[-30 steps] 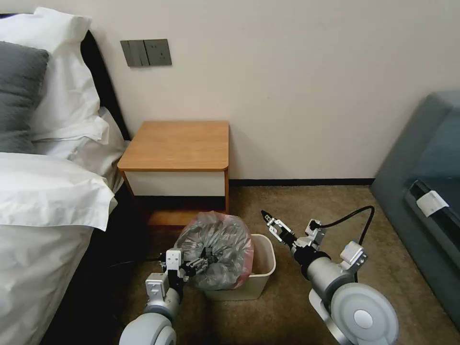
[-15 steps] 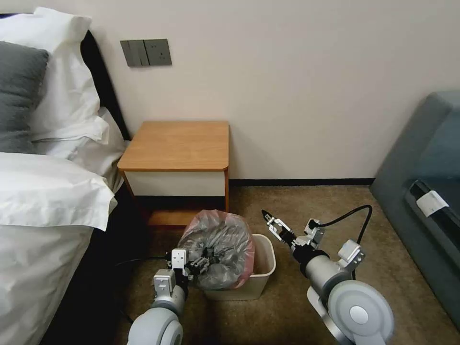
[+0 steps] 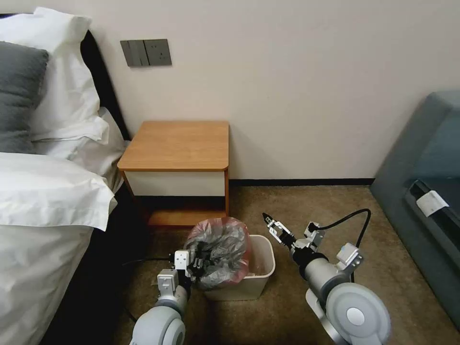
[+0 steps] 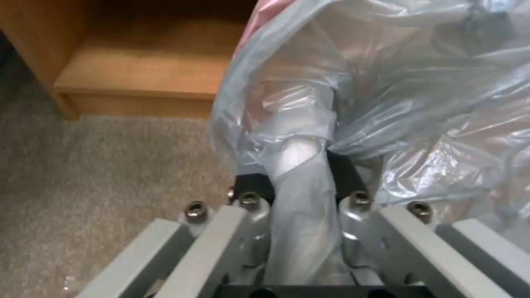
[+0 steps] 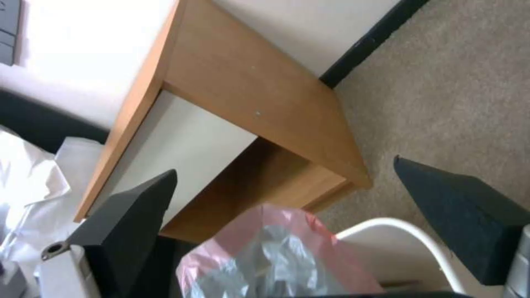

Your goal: Pick up the garbage bag from the table and place it over the trash can.

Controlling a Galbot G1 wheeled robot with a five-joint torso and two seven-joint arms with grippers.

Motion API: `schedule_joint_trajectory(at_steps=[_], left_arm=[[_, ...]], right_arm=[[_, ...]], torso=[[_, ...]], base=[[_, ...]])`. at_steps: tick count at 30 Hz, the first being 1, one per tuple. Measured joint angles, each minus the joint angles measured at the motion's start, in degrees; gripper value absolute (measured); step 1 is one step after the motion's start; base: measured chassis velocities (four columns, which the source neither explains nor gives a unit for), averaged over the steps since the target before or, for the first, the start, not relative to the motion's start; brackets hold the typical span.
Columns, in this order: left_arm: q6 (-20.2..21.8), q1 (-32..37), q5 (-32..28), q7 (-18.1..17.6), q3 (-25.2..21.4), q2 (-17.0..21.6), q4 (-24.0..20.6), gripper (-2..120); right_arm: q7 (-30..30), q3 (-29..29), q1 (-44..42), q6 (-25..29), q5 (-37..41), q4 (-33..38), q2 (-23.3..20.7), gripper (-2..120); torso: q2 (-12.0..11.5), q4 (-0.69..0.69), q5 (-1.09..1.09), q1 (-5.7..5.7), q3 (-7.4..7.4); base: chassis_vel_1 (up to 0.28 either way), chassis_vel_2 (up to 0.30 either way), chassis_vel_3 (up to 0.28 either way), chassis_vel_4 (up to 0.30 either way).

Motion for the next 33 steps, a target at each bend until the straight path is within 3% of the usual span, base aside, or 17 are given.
schedule_joint_trajectory(at_steps=[4, 7, 10, 11, 13, 14, 16, 17, 19, 20, 22, 29, 33], left_arm=[[-0.9, 0.3, -1.1, 0.0, -0.4, -0.1, 0.0, 9], [-4.2, 0.9, -2.6, 1.3, -1.1, -0.2, 0.7, 9], [-12.7, 2.6, -2.5, 6.9, -3.2, -0.2, 1.3, 9], [-12.7, 2.6, -2.5, 6.9, -3.2, -0.2, 1.3, 9], [-17.2, 3.6, -2.1, 9.4, -4.3, 0.1, 0.9, 9], [-17.2, 3.6, -2.1, 9.4, -4.3, 0.1, 0.9, 9], [-21.1, 4.2, -1.6, 11.4, -5.4, 0.2, 0.1, 9], [-21.1, 4.2, -1.6, 11.4, -5.4, 0.2, 0.1, 9], [-24.5, 4.6, -0.4, 13.6, -6.5, 0.2, 0.0, 9], [-24.5, 4.6, -0.4, 13.6, -6.5, 0.2, 0.0, 9], [-28.6, 5.1, 0.8, 16.2, -8.1, 0.1, 0.0, 9], [-36.0, 5.8, 1.8, 21.2, -11.5, -0.3, 0.6, 9], [-38.1, 6.1, 1.9, 23.0, -12.3, -0.4, 0.6, 9]], right_arm=[[-0.1, 0.1, 0.4, 0.0, 0.0, 0.0, 0.0, 100], [-0.6, 0.2, 0.8, 0.0, -0.2, 0.0, -0.1, 100], [-4.8, 0.6, 1.5, 0.0, -3.5, -0.1, -0.6, 100], [-4.8, 0.6, 1.5, 0.0, -3.5, -0.1, -0.6, 100], [-12.8, 1.1, 2.2, -0.1, -9.0, -0.3, -1.7, 100], [-12.8, 1.1, 2.2, -0.1, -9.0, -0.3, -1.7, 100], [-23.3, 1.7, 3.0, -0.7, -15.6, -0.3, -4.1, 100], [-23.3, 1.7, 3.0, -0.7, -15.6, -0.3, -4.1, 100], [-30.9, 1.7, 3.7, -1.9, -18.2, -0.3, -6.5, 100], [-30.9, 1.7, 3.7, -1.9, -18.2, -0.3, -6.5, 100], [-37.0, 0.9, 4.5, -2.9, -19.6, -0.3, -10.1, 100], [-40.3, -1.6, 8.1, -4.1, -20.0, -1.1, -15.9, 100], [-39.8, -2.5, 9.7, -4.7, -19.3, -1.8, -16.5, 100]], torso=[[0.0, 0.0, 0.0, 0.0, 0.0], [0.0, 0.0, 0.0, 0.0, 0.0], [0.0, 0.01, 0.0, 0.0, 0.0], [0.0, 0.01, 0.0, 0.0, 0.0], [0.0, 0.01, 0.0, 0.0, 0.0], [0.0, 0.01, 0.0, 0.0, 0.0], [0.0, 0.0, 0.0, 0.0, 0.0], [0.0, 0.0, 0.0, 0.0, 0.0], [0.0, 0.01, 0.0, 0.0, 0.0], [0.0, 0.01, 0.0, 0.0, 0.0], [0.0, 0.0, 0.0, 0.0, 0.0], [0.0, 0.01, 0.0, 0.0, 0.0], [0.0, 0.01, 0.0, 0.0, 0.0]], base=[[0.0, 0.0, 0.0, 0.0], [0.0, 0.0, 0.0, 0.0], [0.0, 0.0, 0.0, 0.0], [0.0, 0.0, 0.0, 0.0], [0.0, 0.0, 0.0, 0.0], [0.0, 0.0, 0.0, 0.0], [0.0, 0.0, 0.0, 0.0], [0.0, 0.0, 0.0, 0.0], [0.0, 0.0, 0.0, 0.0], [0.0, 0.0, 0.0, 0.0], [0.0, 0.0, 0.0, 0.0], [0.0, 0.0, 0.0, 0.0], [0.0, 0.0, 0.0, 0.0]])
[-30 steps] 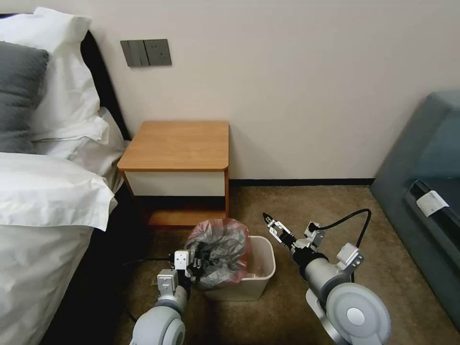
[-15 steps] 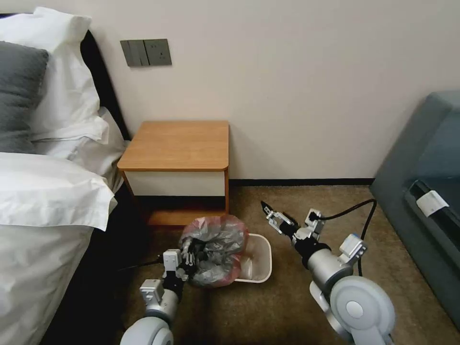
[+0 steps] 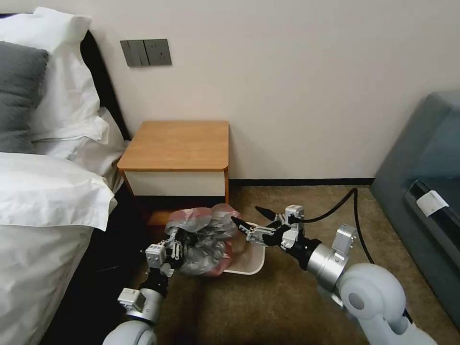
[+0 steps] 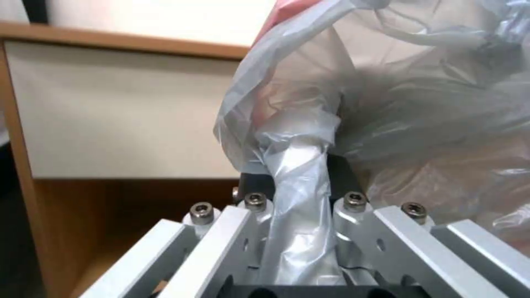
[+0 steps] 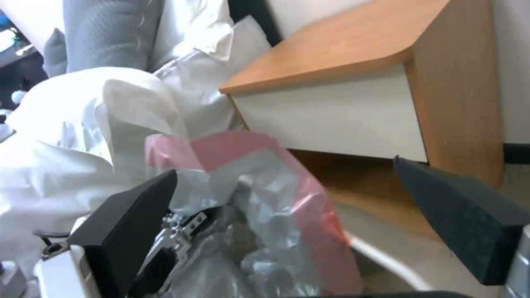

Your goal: Pick up the garbage bag from the table and place it over the trash can.

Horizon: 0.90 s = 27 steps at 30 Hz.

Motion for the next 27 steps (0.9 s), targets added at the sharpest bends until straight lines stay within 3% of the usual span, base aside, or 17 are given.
schedule_joint_trajectory(at_steps=[7, 11, 16, 19, 27], left_arm=[[-1.8, 0.1, -0.3, 2.1, -0.5, 0.0, -0.2, 9], [-3.3, 0.3, -1.0, 3.8, -0.7, 0.0, -0.3, 9], [-3.9, 0.3, -1.3, 4.1, -0.7, -0.2, -0.3, 9], [-3.9, 0.2, -1.9, 4.3, -1.2, -0.3, -0.5, 9], [-3.9, 0.1, -2.3, 4.9, -1.5, -0.3, -0.6, 8]], right_arm=[[1.6, -1.9, 1.6, -1.1, 1.3, -1.1, 0.5, 94], [3.7, -4.1, 4.2, -2.4, 2.8, -2.4, 0.7, 76], [5.9, -5.1, 5.3, -3.3, 4.9, -3.2, 1.1, 62], [6.6, -5.4, 5.8, -3.6, 5.8, -3.6, 1.5, 47], [7.4, -5.4, 6.2, -3.6, 6.7, -3.5, 2.0, 20]], torso=[[0.0, 0.0, 0.0, 0.0, 0.0], [0.0, 0.0, 0.0, 0.0, 0.0], [0.0, 0.0, 0.0, 0.0, 0.0], [0.0, 0.0, 0.0, 0.0, 0.0], [0.0, 0.0, 0.0, 0.0, 0.0]], base=[[0.0, 0.0, 0.0, 0.0], [0.0, 0.0, 0.0, 0.0], [0.0, 0.0, 0.0, 0.0], [0.0, 0.0, 0.0, 0.0], [0.0, 0.0, 0.0, 0.0]])
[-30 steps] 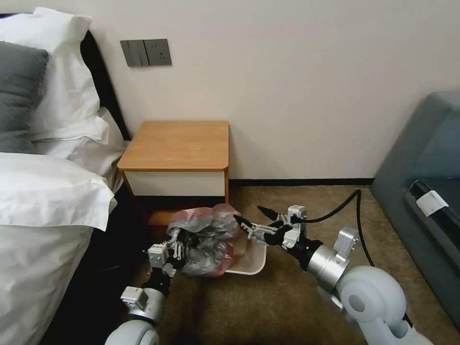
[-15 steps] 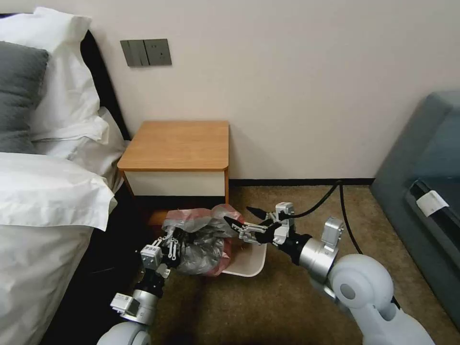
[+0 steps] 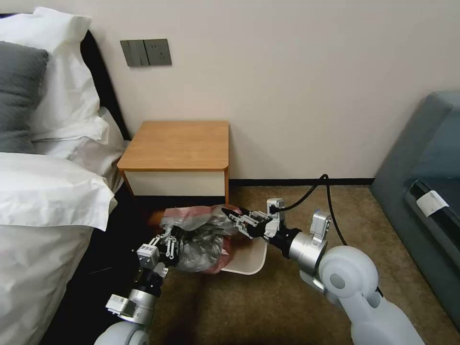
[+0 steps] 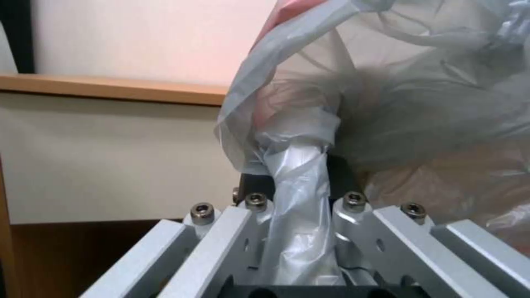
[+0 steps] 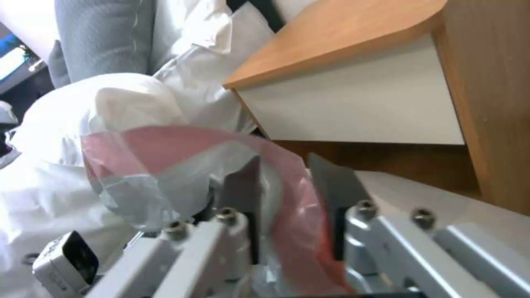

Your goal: Pick up the garbage bag from the table and place it over the trash can.

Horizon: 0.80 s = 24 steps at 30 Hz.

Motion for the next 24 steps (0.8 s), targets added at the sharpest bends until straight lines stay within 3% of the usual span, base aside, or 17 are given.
schedule_joint_trajectory(at_steps=[6, 17, 24], left_arm=[[-0.6, 0.3, 0.9, 2.1, 0.2, -0.3, 0.1, 8], [-1.4, 0.7, 2.1, 4.4, -0.6, -0.6, 0.4, 8], [-1.8, 1.3, 1.4, 8.9, -1.5, -1.3, -0.7, 8]], right_arm=[[1.6, -0.1, 0.7, 0.3, 0.8, 0.4, 0.0, 0], [5.5, 0.6, 3.3, -0.4, 4.6, 1.8, -1.4, 0], [6.2, 2.3, 8.6, -3.4, 7.5, -2.8, -4.1, 0]], torso=[[0.0, 0.0, 0.0, 0.0, 0.0], [0.0, 0.0, 0.01, 0.0, 0.0], [0.0, 0.0, 0.01, 0.0, 0.0]], base=[[0.0, 0.0, 0.0, 0.0], [0.0, 0.0, 0.0, 0.0], [0.0, 0.0, 0.0, 0.0]])
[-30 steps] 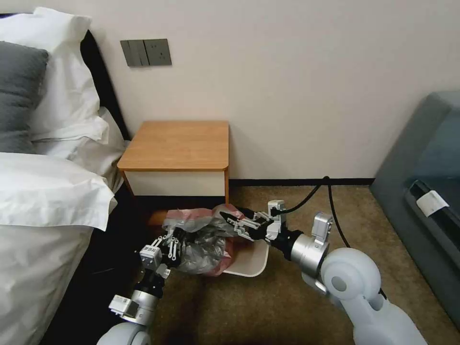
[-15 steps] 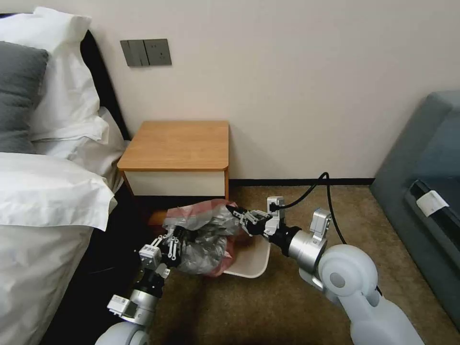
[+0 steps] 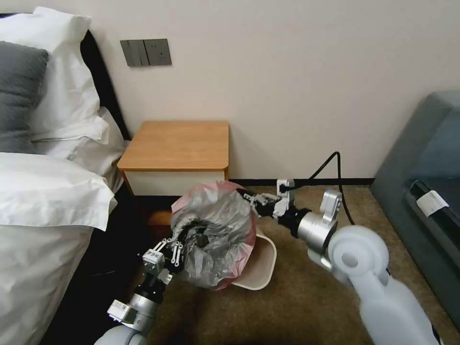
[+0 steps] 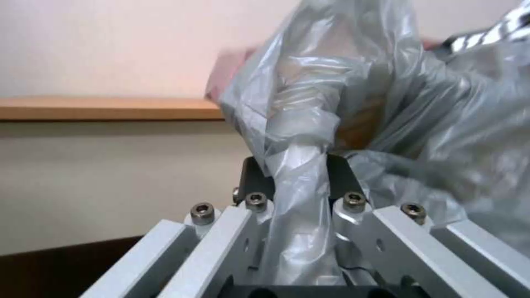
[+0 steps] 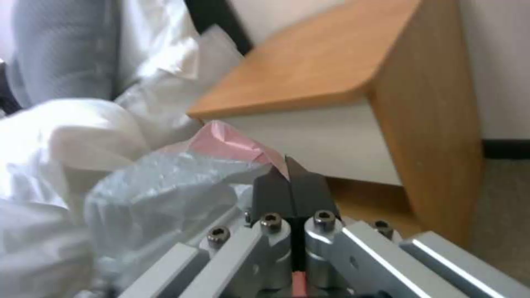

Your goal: Pick up the garbage bag from the table and place it over the trash can.

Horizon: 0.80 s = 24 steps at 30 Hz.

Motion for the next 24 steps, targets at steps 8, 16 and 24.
schedule_joint_trajectory(at_steps=[8, 16, 24], left_arm=[[0.3, -0.1, -4.6, 1.7, -1.0, -0.7, -0.4, 8], [4.2, -0.8, -13.4, 0.8, -3.7, -1.0, -0.7, 8], [6.1, -1.3, -17.4, -0.4, -5.2, -1.0, -0.7, 8]], right_arm=[[-1.5, 1.0, -0.3, -0.9, 0.2, -2.5, -3.4, 0], [-2.0, 2.8, -5.2, -0.9, 1.8, -0.5, -4.7, 0], [-1.2, 3.7, -7.1, -0.9, 3.4, 0.9, -3.8, 0]], torso=[[0.0, 0.0, 0.0, 0.0, 0.0], [0.0, 0.0, -0.01, 0.0, -0.01], [0.0, 0.0, -0.01, 0.0, -0.01]], base=[[0.0, 0.0, 0.0, 0.0], [0.0, 0.0, 0.0, 0.0], [0.0, 0.0, 0.0, 0.0]])
